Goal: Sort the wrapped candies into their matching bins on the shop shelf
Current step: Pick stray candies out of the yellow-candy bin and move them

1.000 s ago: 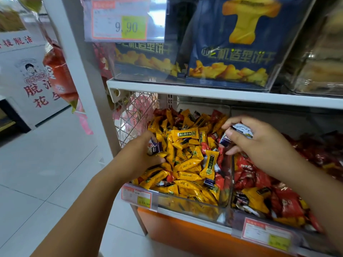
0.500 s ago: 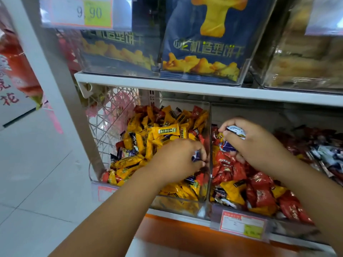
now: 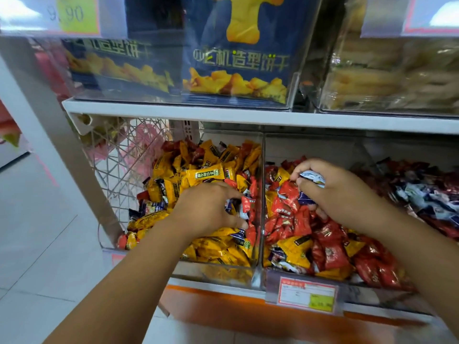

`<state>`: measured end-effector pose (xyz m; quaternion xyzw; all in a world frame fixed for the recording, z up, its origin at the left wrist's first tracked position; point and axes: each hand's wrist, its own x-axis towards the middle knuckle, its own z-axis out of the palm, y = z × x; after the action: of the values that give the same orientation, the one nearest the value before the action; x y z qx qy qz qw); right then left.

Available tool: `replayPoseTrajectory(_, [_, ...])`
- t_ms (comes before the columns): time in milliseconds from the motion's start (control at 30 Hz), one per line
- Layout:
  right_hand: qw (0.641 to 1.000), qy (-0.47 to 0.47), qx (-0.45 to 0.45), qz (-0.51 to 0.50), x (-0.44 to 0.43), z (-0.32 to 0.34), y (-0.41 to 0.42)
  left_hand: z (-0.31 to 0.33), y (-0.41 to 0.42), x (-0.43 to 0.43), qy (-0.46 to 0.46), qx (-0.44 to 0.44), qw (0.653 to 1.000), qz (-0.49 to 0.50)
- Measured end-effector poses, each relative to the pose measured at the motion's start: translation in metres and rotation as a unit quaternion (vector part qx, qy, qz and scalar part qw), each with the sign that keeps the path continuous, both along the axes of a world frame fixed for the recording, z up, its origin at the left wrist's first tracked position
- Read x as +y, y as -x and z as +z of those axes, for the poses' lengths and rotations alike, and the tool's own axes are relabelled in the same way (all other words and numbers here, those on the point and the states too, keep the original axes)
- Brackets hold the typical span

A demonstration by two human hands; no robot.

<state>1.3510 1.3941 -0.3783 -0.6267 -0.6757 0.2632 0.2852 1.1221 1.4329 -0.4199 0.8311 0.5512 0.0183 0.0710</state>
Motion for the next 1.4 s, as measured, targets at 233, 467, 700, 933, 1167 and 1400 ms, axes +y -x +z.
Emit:
replayPoseTrajectory(233, [1.0, -0.004, -0.02, 0.013, -0.003, -0.003, 0.003, -0.005, -0.013, -0.001, -0.046, 0.021, 0.998, 0.032])
replayPoseTrajectory(467, [1.0, 0.0, -0.012, 0.016, -0.006, -0.002, 0.006, -0.001, -0.007, -0.002, -0.015, 0.02, 0.999, 0.024])
replayPoseTrajectory(700, [1.0, -0.007, -0.009, 0.017, -0.005, -0.001, 0.003, 0.018, 0.028, 0.005, 0.129, -0.151, 0.98, -0.006])
replayPoseTrajectory(933, [1.0, -0.011, 0.005, 0.014, -0.009, 0.001, 0.0, 0.03, 0.033, 0.005, -0.122, -0.087, 0.98, 0.134])
replayPoseTrajectory(1167, [1.0, -0.019, 0.014, 0.013, -0.012, 0.004, 0.0, 0.016, -0.013, -0.016, 0.034, -0.133, 0.987, 0.082])
replayPoseTrajectory(1400, [0.999, -0.022, -0.003, 0.024, -0.014, 0.001, 0.001, -0.003, -0.018, -0.008, 0.039, -0.039, 0.994, 0.097])
